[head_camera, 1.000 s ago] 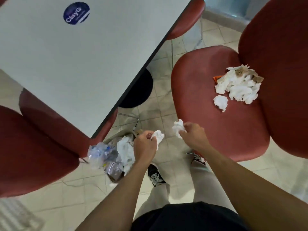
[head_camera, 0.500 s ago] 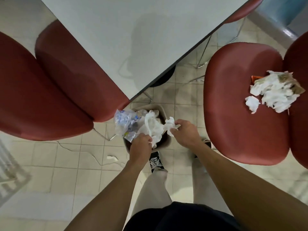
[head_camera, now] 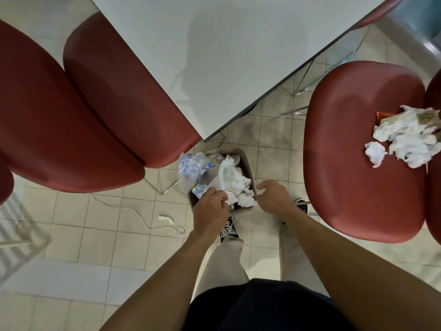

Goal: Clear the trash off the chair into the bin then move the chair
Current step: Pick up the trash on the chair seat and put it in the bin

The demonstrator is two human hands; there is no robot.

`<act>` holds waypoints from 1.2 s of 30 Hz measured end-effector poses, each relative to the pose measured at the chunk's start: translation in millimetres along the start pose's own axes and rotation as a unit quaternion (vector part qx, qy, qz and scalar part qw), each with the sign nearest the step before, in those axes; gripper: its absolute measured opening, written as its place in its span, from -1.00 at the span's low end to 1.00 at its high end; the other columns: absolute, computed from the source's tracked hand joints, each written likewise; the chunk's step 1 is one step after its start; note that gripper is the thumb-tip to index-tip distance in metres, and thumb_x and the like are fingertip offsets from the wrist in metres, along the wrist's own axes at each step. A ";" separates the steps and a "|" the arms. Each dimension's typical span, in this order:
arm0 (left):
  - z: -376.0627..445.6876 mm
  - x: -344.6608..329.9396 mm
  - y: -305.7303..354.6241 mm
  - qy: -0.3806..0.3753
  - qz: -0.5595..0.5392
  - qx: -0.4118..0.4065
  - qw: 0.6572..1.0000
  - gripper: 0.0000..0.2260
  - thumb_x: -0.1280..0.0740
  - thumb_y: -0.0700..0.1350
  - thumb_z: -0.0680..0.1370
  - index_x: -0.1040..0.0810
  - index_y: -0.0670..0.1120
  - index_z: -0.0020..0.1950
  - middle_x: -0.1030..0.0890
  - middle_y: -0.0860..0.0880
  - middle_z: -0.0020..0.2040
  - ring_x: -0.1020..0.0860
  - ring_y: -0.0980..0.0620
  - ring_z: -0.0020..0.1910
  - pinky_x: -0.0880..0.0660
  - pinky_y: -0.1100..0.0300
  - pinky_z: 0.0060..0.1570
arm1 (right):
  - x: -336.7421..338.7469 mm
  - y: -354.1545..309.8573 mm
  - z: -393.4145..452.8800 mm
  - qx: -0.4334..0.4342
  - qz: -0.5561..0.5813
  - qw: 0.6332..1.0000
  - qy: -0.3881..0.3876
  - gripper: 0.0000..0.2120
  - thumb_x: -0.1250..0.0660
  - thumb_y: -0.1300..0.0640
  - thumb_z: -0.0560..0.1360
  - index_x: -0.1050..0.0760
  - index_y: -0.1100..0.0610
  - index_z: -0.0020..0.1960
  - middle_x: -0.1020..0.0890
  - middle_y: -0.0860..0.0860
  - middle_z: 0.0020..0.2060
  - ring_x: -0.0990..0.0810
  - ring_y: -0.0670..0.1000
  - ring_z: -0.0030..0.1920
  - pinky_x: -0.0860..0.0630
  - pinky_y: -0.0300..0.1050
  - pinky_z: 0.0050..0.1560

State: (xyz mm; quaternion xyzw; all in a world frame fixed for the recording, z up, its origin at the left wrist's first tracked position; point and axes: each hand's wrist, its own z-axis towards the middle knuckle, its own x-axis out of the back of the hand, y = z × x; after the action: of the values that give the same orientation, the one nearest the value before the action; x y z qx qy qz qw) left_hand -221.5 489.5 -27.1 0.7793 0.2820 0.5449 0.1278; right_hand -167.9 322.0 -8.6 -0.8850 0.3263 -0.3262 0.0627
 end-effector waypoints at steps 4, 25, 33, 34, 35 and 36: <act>9.5 0.8 21.6 -0.003 0.002 -0.044 0.999 -0.90 -0.33 -0.23 0.45 -0.61 -0.09 -0.10 -0.55 -0.01 -0.12 -0.55 -0.04 -0.15 -0.46 0.10 -0.25 | 21.4 12.5 5.2 -0.011 0.046 0.999 0.014 -0.59 -0.25 0.23 0.44 -0.49 0.07 0.28 -0.59 0.07 0.15 -0.57 0.07 0.11 -0.52 -0.07 0.15; 75.1 -93.2 249.6 -0.109 0.111 -0.191 0.969 -0.88 -0.34 -0.16 0.50 -0.58 -0.01 0.01 -0.53 0.03 -0.05 -0.56 -0.01 -0.07 -0.52 0.08 -0.11 | 185.4 203.2 45.3 -0.059 0.195 0.975 0.089 -0.58 -0.31 0.15 0.48 -0.47 0.09 0.34 -0.58 0.06 0.24 -0.53 0.11 0.26 -0.43 -0.07 0.31; 112.8 -194.5 353.4 -0.153 0.139 -0.233 0.950 -0.82 -0.39 -0.11 0.47 -0.58 0.05 0.07 -0.51 0.03 -0.01 -0.56 -0.01 -0.06 -0.53 0.05 0.01 | 257.2 317.1 92.4 -0.114 0.276 0.945 0.130 -0.55 -0.29 0.24 0.49 -0.38 0.11 0.37 -0.61 0.10 -0.05 -0.58 0.03 -0.20 -0.48 -0.32 -0.23; 116.6 -206.7 367.3 -0.158 0.153 -0.237 0.946 -0.80 -0.38 -0.09 0.48 -0.58 0.05 0.09 -0.51 0.03 0.02 -0.56 -0.01 -0.03 -0.51 0.07 0.02 | 266.6 330.6 100.6 -0.123 0.277 0.943 0.135 -0.54 -0.30 0.24 0.49 -0.38 0.11 0.38 -0.61 0.12 0.05 -0.59 0.05 -0.12 -0.47 -0.38 -0.18; 120.1 -217.7 381.0 -0.163 0.162 -0.242 0.943 -0.79 -0.37 -0.08 0.49 -0.57 0.06 0.12 -0.51 0.03 0.05 -0.55 -0.02 -0.01 -0.50 0.08 0.03 | 275.5 342.9 108.0 -0.133 0.277 0.941 0.144 -0.53 -0.31 0.22 0.49 -0.38 0.09 0.38 -0.59 0.12 0.15 -0.59 0.08 0.04 -0.47 -0.35 -0.02; 123.2 -227.4 394.8 -0.168 0.170 -0.246 0.939 -0.77 -0.37 -0.07 0.49 -0.56 0.06 0.14 -0.51 0.02 0.08 -0.55 -0.04 0.03 -0.48 0.07 0.05 | 284.1 354.1 114.9 -0.142 0.276 0.938 0.153 -0.52 -0.32 0.20 0.47 -0.40 0.06 0.38 -0.57 0.10 0.22 -0.57 0.09 0.16 -0.46 -0.26 0.13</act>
State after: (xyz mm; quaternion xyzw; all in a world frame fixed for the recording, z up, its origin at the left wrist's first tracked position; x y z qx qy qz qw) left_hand -45.6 52.0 -49.9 0.8398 -0.0230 0.4722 0.2669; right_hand -123.7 -141.4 -60.4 -0.6996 0.6059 -0.3778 -0.0270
